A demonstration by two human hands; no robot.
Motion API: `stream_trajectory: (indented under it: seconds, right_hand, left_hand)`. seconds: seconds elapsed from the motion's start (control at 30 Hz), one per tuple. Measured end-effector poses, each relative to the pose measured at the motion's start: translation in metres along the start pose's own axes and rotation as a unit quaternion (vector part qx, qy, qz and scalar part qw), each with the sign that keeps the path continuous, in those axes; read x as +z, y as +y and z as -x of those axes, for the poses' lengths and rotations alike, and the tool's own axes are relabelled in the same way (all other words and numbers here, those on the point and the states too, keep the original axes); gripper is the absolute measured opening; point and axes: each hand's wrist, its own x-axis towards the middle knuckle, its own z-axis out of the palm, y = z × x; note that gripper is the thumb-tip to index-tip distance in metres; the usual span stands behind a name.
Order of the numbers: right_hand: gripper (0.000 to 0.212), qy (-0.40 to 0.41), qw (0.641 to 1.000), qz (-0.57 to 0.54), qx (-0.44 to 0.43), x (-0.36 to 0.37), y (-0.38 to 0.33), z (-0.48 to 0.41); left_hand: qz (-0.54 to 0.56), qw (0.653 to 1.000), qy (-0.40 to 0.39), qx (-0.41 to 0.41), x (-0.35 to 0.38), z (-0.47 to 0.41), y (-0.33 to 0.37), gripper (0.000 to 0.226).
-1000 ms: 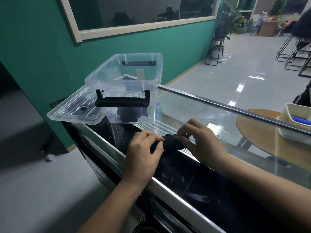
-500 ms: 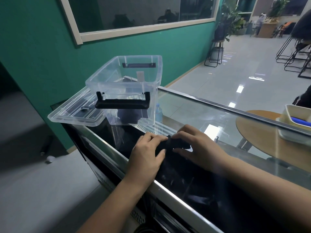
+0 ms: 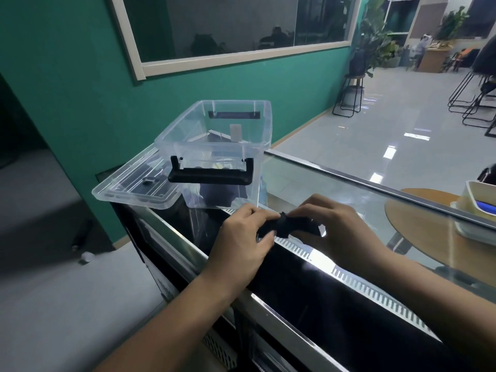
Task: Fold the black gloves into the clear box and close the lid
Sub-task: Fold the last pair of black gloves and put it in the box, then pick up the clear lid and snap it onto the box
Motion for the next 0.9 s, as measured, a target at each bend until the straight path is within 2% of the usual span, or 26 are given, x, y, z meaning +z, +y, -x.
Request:
stream_trajectory:
  seconds: [0.13,0.3,0.5,0.77,0.9]
  right_hand:
    - [0.029,0.036,0.998,0.024,-0.035,-0.032,-0.022,-0.04]
    - [0.028,0.08,0.994,0.048,-0.059,-0.057,-0.042,-0.111]
    - [0.028,0.085,0.995,0.038,-0.038,-0.044,-0.053,-0.192]
    - [0.025,-0.02,0.998,0.058,0.026,-0.011,-0.049,-0.245]
    - [0.021,-0.132,0.986,0.092,0.045,-0.002,-0.044,-0.249]
  left_hand:
    - [-0.033,0.997,0.029,0.056,-0.038,-0.034,0.016,0.036]
    - [-0.096,0.988,0.084,0.086,-0.095,-0.08,0.028,0.034]
    - [-0.14,0.983,0.092,0.071,-0.144,-0.133,0.007,0.03]
    - [-0.17,0.985,0.016,-0.026,-0.157,-0.168,-0.04,0.026]
    - [-0.156,0.985,-0.043,-0.065,-0.156,-0.169,-0.055,0.015]
